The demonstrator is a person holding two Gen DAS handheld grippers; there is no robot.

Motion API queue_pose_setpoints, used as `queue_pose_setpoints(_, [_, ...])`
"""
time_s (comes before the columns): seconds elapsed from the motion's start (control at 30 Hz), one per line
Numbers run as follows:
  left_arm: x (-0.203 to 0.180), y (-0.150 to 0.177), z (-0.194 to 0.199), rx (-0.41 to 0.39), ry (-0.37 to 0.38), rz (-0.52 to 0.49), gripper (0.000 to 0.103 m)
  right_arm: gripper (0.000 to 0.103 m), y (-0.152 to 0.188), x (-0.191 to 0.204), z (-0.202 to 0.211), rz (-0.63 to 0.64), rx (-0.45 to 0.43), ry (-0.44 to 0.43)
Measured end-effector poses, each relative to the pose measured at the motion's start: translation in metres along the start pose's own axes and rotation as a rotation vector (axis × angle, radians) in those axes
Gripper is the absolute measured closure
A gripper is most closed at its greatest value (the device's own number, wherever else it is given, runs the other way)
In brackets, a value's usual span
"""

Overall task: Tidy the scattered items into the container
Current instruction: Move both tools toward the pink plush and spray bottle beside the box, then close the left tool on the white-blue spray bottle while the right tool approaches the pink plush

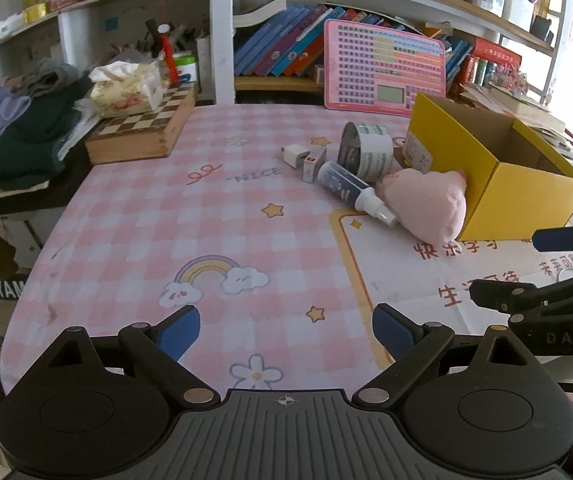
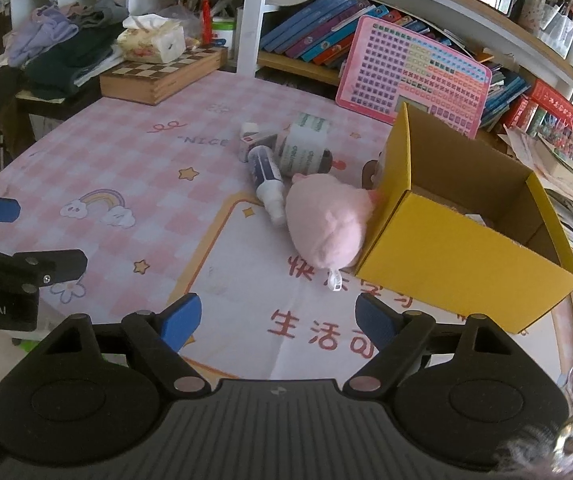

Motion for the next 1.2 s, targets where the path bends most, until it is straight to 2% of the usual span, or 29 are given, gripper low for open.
queue_pose_setpoints(0.4, [-0.005,-0.015,-0.021,0.004,0.008,0.014,0.008,0.022,-0.018,-0.01,-0.022,0.048,0.017,-0.014])
queue_pose_setpoints(0.63, [-0.002,-0.025,-0.033,0.001,0.009,0.028,0.008,0.032,-0.028,-0.013,-0.035,0.079,0.019,-0.022])
queue_pose_setpoints(1.0, [-0.001,-0.055,-0.055,-0.021,0.004,0.016,0.008,0.033,-0.043,-0.018,-0.056,0.102,0.016,-0.015])
queue_pose_setpoints(1.2, [-0.009,-0.075,-0.074,-0.019,0.034,-0.021,0.008,0.034,-0.048,-0.015,-0.065,0.143,0.012,-0.002])
Point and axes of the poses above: each gripper's, at about its wrist camera, not at the fingertips, and z roughly against the way its jaws point, x to its left, y to its underside, the point moved 1 cm from there along -z, roughly the way its jaws point, and after that the axes turned 7 degrees about -y, right-handed, at the moved point
